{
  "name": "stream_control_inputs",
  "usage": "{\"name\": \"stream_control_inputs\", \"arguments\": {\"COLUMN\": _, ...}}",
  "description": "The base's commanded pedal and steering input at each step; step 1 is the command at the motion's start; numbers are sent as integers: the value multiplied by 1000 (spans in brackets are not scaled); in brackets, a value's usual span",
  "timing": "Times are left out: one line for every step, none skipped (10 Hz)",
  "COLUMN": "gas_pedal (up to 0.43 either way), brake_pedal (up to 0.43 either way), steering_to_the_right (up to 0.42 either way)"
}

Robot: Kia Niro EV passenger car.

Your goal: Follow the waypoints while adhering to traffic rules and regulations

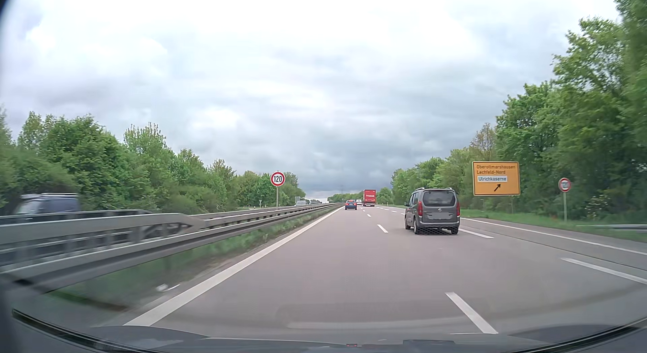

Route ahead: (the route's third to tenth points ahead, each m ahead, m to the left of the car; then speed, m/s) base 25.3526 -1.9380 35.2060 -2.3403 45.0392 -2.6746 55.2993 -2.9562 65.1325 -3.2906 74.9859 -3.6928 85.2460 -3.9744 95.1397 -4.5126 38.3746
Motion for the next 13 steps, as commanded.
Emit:
{"name": "stream_control_inputs", "arguments": {"gas_pedal": 177, "brake_pedal": 12, "steering_to_the_right": 3}}
{"name": "stream_control_inputs", "arguments": {"gas_pedal": 177, "brake_pedal": 12, "steering_to_the_right": 3}}
{"name": "stream_control_inputs", "arguments": {"gas_pedal": 169, "brake_pedal": 12, "steering_to_the_right": 3}}
{"name": "stream_control_inputs", "arguments": {"gas_pedal": 169, "brake_pedal": 12, "steering_to_the_right": 3}}
{"name": "stream_control_inputs", "arguments": {"gas_pedal": 169, "brake_pedal": 12, "steering_to_the_right": 3}}
{"name": "stream_control_inputs", "arguments": {"gas_pedal": 169, "brake_pedal": 12, "steering_to_the_right": 3}}
{"name": "stream_control_inputs", "arguments": {"gas_pedal": 169, "brake_pedal": 12, "steering_to_the_right": 3}}
{"name": "stream_control_inputs", "arguments": {"gas_pedal": 169, "brake_pedal": 12, "steering_to_the_right": 3}}
{"name": "stream_control_inputs", "arguments": {"gas_pedal": 169, "brake_pedal": 12, "steering_to_the_right": 3}}
{"name": "stream_control_inputs", "arguments": {"gas_pedal": 169, "brake_pedal": 12, "steering_to_the_right": 2}}
{"name": "stream_control_inputs", "arguments": {"gas_pedal": 169, "brake_pedal": 12, "steering_to_the_right": 1}}
{"name": "stream_control_inputs", "arguments": {"gas_pedal": 169, "brake_pedal": 12, "steering_to_the_right": 0}}
{"name": "stream_control_inputs", "arguments": {"gas_pedal": 177, "brake_pedal": 12, "steering_to_the_right": 0}}
